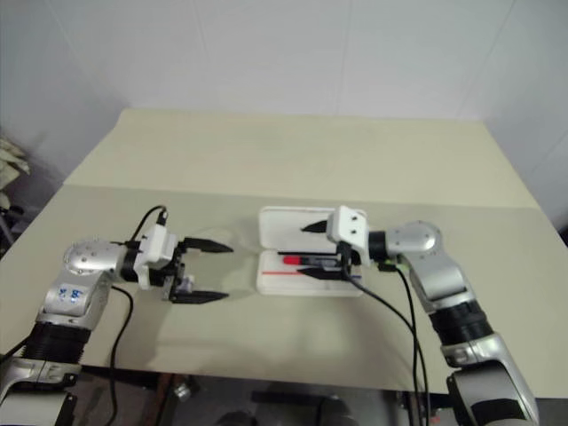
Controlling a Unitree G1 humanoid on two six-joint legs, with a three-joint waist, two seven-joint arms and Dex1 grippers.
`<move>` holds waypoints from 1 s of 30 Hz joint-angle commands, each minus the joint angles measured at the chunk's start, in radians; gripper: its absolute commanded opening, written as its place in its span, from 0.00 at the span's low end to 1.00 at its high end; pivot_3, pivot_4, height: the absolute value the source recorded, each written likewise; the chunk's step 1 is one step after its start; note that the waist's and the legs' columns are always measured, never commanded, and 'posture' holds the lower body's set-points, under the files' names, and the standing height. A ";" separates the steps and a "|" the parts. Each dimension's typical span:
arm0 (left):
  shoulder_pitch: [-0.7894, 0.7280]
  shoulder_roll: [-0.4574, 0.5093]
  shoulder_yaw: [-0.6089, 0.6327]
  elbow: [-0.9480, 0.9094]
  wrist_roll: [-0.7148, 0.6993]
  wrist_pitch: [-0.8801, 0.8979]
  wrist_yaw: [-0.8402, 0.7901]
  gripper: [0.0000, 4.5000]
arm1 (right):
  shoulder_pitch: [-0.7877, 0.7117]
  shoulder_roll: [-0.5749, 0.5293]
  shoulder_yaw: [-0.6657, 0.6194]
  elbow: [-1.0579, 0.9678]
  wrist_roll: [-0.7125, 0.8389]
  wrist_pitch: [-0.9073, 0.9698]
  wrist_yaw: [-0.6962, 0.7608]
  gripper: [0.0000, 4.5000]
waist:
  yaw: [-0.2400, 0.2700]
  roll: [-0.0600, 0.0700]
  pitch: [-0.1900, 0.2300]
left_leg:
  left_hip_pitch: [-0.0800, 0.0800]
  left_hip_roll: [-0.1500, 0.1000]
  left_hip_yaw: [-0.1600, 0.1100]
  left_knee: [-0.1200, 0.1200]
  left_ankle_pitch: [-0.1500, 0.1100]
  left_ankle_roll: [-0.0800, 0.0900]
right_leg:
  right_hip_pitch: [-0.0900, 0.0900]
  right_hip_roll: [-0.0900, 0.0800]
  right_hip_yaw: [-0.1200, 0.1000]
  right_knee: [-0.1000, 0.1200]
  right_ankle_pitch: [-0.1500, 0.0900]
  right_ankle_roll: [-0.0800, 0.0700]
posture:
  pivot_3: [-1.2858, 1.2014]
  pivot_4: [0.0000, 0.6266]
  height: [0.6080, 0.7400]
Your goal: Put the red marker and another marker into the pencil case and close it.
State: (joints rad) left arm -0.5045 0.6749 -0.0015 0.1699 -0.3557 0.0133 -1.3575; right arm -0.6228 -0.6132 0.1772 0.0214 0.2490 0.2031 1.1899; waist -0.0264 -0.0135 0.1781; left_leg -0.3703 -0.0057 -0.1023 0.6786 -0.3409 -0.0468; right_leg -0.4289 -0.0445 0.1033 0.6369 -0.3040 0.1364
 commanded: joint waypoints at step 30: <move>-0.055 -0.062 0.004 -0.001 -0.004 -0.033 0.006 1.00 | -0.193 -0.266 -0.049 0.790 -0.211 -0.316 0.201 1.00 | -0.006 0.002 0.001 | 0.002 -0.001 0.007 0.001 0.001 0.000 | 0.001 0.001 0.001 0.001 0.001 0.000 | 0.52 0.24 1.00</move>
State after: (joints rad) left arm -0.5701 0.5953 -0.0218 0.2039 -0.3519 -0.0083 -1.3647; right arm -0.7847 -0.8808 0.1214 0.7621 0.0588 -0.0764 1.3747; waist -0.0320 -0.0119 0.1791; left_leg -0.3686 -0.0067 -0.0951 0.6794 -0.3401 -0.0470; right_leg -0.4283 -0.0432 0.1044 0.6375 -0.3032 0.1362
